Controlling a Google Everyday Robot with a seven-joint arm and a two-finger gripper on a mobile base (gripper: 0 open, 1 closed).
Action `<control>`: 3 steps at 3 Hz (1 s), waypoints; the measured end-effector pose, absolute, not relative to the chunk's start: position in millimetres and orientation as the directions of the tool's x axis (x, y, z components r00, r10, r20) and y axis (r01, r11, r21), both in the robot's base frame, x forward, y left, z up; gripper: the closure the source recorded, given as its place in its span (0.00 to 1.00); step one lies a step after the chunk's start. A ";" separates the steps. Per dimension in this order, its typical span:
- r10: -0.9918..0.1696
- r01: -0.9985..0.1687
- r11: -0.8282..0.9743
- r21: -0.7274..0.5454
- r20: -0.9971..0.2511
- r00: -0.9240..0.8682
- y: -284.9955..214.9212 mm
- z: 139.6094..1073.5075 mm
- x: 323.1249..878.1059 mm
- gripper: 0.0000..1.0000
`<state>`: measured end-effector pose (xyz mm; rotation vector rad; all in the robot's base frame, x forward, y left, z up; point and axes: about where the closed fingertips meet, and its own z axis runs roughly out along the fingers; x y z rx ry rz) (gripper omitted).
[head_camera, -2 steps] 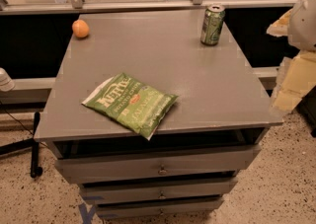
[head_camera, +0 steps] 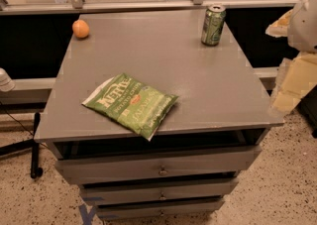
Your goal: Move green jalapeno chip bag near green can
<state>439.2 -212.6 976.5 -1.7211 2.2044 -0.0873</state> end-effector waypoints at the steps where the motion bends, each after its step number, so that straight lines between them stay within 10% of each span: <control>1: -0.929 -0.938 0.262 -0.226 -0.324 -0.181 -195.2 953.3 444.1 0.00; 3: -0.754 -0.938 0.331 -0.105 -0.627 -0.196 -96.4 896.7 460.8 0.00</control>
Offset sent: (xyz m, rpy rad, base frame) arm 0.0255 0.1222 -0.0951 0.5608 -0.0032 0.0328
